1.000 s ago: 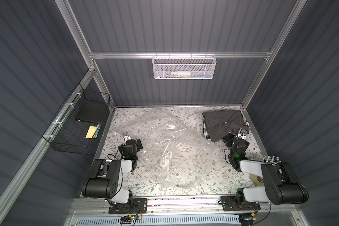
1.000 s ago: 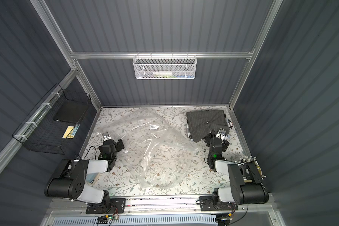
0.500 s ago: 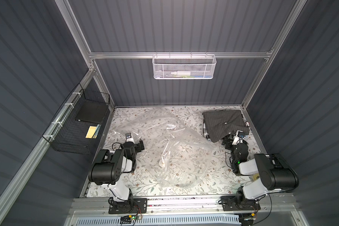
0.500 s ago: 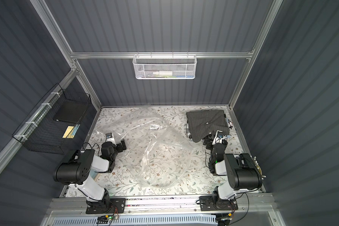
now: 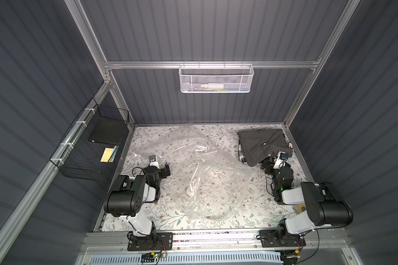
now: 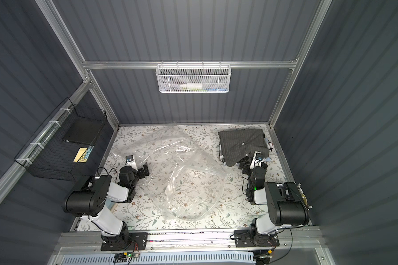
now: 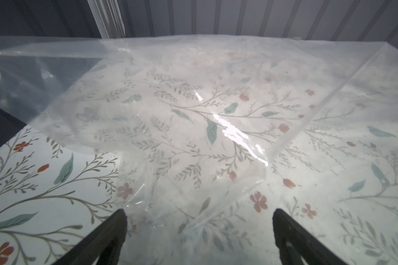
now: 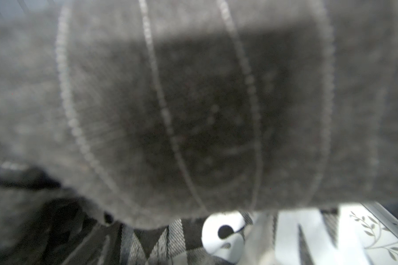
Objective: Take the shirt out of the vacuum bag
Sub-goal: Reset both arms
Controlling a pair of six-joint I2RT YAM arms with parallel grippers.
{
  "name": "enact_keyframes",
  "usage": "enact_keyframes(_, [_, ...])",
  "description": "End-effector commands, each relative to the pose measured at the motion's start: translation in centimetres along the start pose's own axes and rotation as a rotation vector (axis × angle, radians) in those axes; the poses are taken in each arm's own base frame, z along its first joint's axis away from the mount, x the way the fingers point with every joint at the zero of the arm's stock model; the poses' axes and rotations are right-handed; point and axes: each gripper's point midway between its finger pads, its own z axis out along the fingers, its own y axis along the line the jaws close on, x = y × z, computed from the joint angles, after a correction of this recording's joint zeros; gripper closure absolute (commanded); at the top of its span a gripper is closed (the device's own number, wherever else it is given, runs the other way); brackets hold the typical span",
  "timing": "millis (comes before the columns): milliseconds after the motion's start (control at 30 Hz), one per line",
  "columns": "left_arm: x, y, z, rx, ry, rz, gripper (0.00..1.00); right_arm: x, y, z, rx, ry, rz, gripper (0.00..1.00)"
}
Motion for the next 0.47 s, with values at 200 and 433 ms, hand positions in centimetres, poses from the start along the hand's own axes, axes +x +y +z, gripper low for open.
enact_keyframes(200, [-0.26,-0.52,0.23,0.014,-0.008,0.025,0.00,-1.03,0.67,0.32,-0.033,-0.024,0.002,0.01])
enact_keyframes(433, [-0.24,-0.52,0.22,0.014,-0.008,0.025,0.00,-1.03,0.84,0.38,-0.041,-0.023,-0.002,0.01])
